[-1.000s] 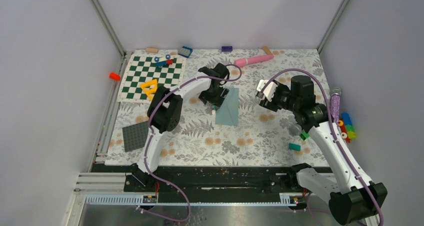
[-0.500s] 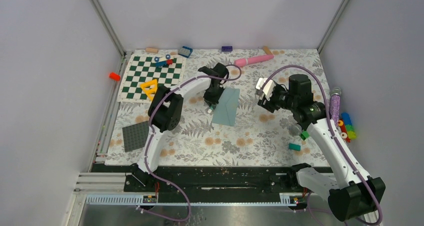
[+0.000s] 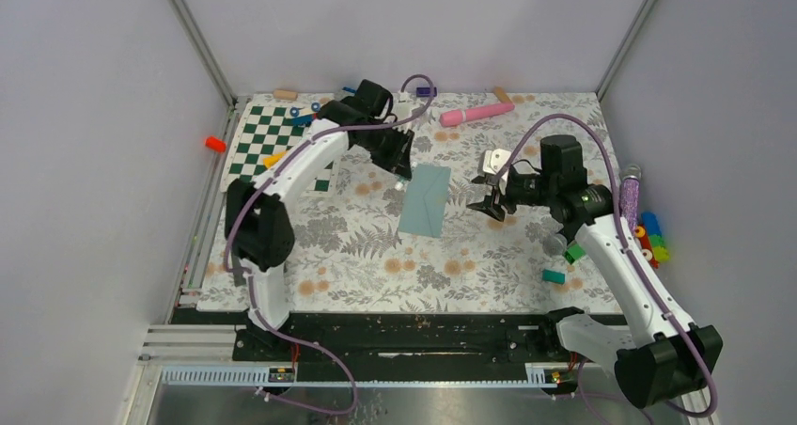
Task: Place the letter into the envelope and seal it
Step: Pick up the solid glue from the center of the board.
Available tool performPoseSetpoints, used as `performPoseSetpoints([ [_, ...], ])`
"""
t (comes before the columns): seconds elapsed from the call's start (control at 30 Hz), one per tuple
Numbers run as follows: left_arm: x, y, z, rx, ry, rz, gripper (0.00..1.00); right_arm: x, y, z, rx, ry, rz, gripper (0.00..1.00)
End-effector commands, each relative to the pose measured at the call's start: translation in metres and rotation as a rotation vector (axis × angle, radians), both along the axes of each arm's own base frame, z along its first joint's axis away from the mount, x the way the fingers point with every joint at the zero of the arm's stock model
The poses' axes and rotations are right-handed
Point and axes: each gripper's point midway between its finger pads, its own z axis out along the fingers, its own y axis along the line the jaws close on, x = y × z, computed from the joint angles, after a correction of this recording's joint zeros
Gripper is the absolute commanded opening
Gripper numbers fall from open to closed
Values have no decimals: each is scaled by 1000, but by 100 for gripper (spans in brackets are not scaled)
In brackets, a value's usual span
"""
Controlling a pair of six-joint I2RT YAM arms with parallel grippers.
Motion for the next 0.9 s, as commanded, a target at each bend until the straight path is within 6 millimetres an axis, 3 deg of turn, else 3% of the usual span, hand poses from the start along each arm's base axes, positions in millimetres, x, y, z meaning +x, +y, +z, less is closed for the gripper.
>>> performPoseSetpoints([
  [0.0,-68,-34,63,-295,-25,-327,0,-38,27,16,141,39,258,61],
  [0.23,-154,-39,48,-374,170,-599,0,-69,39,6,234,21,465,63],
  [0.43,-189,-39,57,-449,277,-740,0,-88,38,-16,205,-66,563,65],
  [0.53,-194,-41,59,-458,293,-758,0,-107,39,-23,214,-64,623,67],
  [0.63,-192,-44,54,-412,281,-735,0,-110,42,-32,187,-14,624,64],
  [0.67,-187,-45,51,-385,257,-710,0,-98,46,-29,193,15,581,63],
  [0.77,-164,-47,38,-275,130,-599,0,-51,55,-26,224,392,252,64],
  [0.87,-137,-44,28,-176,6,-477,0,-36,57,-21,215,695,109,64],
])
